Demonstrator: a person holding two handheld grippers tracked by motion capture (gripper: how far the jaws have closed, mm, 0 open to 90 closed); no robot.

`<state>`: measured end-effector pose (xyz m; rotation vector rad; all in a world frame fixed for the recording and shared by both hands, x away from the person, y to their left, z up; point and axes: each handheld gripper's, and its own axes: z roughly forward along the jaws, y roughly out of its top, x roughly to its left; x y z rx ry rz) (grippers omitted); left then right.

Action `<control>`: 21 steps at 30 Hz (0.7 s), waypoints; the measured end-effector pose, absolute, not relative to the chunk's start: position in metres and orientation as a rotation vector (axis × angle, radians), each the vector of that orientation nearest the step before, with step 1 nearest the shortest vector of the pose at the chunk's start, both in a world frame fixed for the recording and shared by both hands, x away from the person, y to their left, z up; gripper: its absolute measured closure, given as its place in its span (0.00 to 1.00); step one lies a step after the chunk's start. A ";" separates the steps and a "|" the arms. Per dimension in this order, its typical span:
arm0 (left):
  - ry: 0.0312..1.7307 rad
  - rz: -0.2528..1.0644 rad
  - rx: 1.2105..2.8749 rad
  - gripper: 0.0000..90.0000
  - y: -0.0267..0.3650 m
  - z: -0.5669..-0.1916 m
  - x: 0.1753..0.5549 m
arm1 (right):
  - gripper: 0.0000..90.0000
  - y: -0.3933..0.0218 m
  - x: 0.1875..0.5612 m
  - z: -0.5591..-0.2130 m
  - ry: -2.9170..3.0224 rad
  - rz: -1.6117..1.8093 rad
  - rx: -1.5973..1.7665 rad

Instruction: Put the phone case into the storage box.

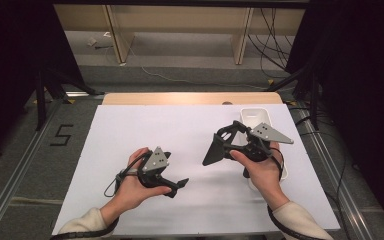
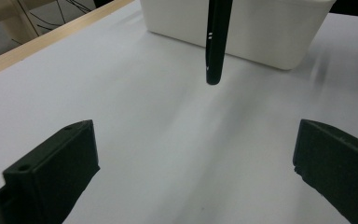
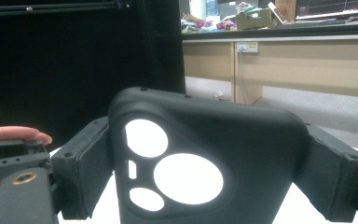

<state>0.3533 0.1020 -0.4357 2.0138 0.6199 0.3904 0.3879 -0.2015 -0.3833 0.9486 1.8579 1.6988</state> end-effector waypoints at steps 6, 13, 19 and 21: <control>0.643 0.409 1.983 0.00 0.117 -0.435 0.352 | 0.17 -0.203 0.388 -0.384 1.854 1.686 0.948; 0.662 0.430 1.969 0.00 0.132 -0.433 0.351 | 0.17 -0.204 0.389 -0.383 1.847 1.676 0.950; 0.678 0.427 1.962 0.00 0.138 -0.435 0.350 | 0.17 -0.206 0.389 -0.381 1.838 1.675 0.952; 0.681 0.422 1.959 0.00 0.138 -0.435 0.351 | 0.17 -0.207 0.389 -0.381 1.837 1.672 0.951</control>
